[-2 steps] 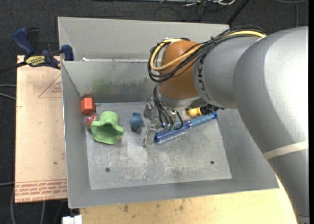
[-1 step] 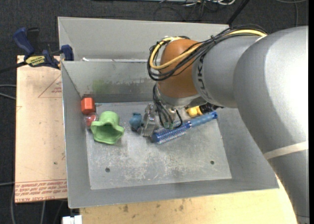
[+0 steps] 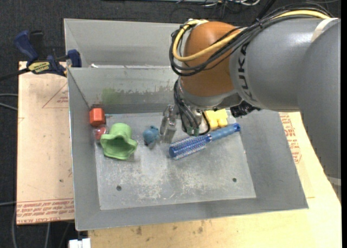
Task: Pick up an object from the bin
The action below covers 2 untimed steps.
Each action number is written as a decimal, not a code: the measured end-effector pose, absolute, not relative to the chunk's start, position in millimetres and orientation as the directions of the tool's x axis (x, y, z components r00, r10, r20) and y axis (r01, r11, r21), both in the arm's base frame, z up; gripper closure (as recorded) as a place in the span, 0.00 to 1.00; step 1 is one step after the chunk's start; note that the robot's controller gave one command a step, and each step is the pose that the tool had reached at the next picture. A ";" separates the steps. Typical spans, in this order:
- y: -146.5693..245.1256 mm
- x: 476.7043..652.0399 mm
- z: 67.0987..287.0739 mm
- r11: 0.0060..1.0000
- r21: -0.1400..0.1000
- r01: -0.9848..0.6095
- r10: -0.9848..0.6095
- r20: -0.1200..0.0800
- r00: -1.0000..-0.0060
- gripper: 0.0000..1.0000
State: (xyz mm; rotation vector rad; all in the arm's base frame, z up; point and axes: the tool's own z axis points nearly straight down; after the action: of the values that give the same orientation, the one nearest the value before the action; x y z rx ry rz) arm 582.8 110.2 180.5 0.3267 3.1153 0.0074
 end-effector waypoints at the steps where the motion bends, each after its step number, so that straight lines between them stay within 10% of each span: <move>1: 104.2 509.6 167.4 0.959 -0.001 0.284 0.284 0.006 -0.959 1.00; 2: 104.3 512.3 168.0 0.959 0.001 0.284 0.284 0.001 -0.959 0.00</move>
Offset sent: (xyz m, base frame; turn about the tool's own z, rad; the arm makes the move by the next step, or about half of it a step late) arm -0.0705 -0.0067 -0.0118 0.0816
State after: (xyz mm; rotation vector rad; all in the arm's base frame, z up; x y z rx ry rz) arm 512.3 104.3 168.0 0.4515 3.1100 0.0020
